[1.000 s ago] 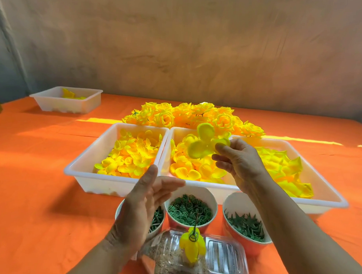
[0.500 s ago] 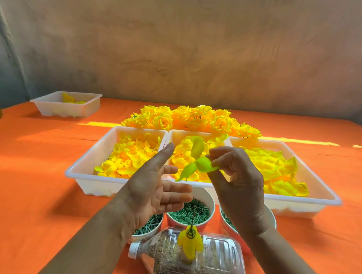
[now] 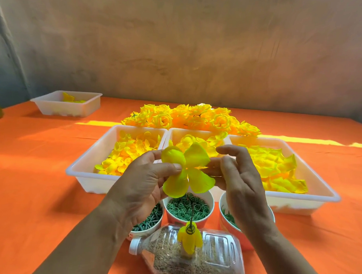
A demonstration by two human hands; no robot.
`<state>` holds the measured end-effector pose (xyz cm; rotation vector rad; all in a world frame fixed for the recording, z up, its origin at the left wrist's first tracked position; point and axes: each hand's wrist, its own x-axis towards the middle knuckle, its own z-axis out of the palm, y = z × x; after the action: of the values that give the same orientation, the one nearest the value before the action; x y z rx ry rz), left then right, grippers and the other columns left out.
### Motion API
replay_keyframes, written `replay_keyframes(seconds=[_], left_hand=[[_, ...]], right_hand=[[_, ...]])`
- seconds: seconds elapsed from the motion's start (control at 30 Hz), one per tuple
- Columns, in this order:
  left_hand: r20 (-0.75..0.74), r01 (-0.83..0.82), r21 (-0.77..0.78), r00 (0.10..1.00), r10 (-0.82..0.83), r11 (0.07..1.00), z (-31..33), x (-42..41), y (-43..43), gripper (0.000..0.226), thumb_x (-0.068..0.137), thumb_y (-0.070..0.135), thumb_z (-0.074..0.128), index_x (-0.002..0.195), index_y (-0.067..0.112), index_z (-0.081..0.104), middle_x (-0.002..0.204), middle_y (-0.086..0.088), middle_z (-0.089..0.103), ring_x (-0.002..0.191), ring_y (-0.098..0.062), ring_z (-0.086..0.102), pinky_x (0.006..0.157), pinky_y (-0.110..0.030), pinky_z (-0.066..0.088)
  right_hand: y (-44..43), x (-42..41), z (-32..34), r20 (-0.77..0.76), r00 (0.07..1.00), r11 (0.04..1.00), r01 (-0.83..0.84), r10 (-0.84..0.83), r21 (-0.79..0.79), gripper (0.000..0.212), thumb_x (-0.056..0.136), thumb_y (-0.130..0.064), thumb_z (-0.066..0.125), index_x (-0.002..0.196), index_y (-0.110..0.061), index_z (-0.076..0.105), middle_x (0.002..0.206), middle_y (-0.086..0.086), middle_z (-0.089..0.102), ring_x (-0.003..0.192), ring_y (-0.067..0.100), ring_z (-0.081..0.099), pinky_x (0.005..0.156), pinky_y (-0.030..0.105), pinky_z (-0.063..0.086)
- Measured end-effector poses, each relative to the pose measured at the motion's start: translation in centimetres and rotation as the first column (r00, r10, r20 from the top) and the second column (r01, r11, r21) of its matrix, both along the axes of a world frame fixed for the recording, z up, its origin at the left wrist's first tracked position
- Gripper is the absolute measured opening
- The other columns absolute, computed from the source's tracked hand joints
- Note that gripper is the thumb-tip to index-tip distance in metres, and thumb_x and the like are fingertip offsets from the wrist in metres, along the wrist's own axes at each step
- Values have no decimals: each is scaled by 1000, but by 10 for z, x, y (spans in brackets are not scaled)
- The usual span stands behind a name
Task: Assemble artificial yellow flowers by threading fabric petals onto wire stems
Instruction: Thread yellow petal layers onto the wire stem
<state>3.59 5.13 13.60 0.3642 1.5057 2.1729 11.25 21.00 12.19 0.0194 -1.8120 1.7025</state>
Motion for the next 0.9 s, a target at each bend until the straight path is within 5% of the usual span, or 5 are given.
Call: replay_keyframes(seconds=[0.1, 0.17, 0.27, 0.4, 0.9], left_hand=[[-61, 4, -28, 998, -6, 1000, 1, 5, -1, 65, 63, 8, 72, 125, 10, 54, 98, -12, 75, 76, -25, 73, 55, -35, 57], [-113, -4, -58, 994, -2, 998, 2, 8, -2, 58, 69, 5, 72, 124, 10, 54, 91, -9, 75, 74, -23, 72, 63, -42, 59], [-160, -4, -84, 987, -10, 996, 4, 13, -2, 59, 62, 9, 74, 119, 13, 56, 85, -7, 75, 71, -20, 72, 57, -36, 58], [-154, 20, -119, 987, -38, 993, 1, 19, -5, 53, 68, 2, 74, 116, 13, 57, 83, -8, 75, 71, -22, 72, 57, -36, 59], [-46, 142, -143, 988, -150, 979, -4, 34, -11, 55, 59, 4, 70, 113, 8, 58, 76, -11, 73, 61, -20, 70, 50, -29, 55]], right_hand=[[-1, 6, 11, 142, 985, 994, -92, 101, -62, 45, 77, -66, 57, 107, -32, 57, 87, -1, 73, 78, 16, 71, 60, 26, 55], [-3, 10, 15, 240, 968, 995, -83, 67, 57, 57, 63, -73, 65, 109, -42, 55, 92, -6, 73, 81, 12, 71, 63, 30, 57], [-8, 14, 17, 263, 963, 990, -92, 60, 111, 51, 71, -47, 80, 113, -38, 53, 91, 0, 74, 80, 17, 72, 69, 36, 60], [-9, 19, 16, 263, 946, 982, -174, 188, -74, 39, 82, -5, 71, 113, -22, 56, 82, 6, 74, 69, 22, 71, 57, 31, 55], [-13, 33, 4, 312, 892, 937, -260, 326, -235, 26, 85, -3, 66, 108, -13, 60, 81, 3, 72, 68, 19, 67, 56, 29, 52]])
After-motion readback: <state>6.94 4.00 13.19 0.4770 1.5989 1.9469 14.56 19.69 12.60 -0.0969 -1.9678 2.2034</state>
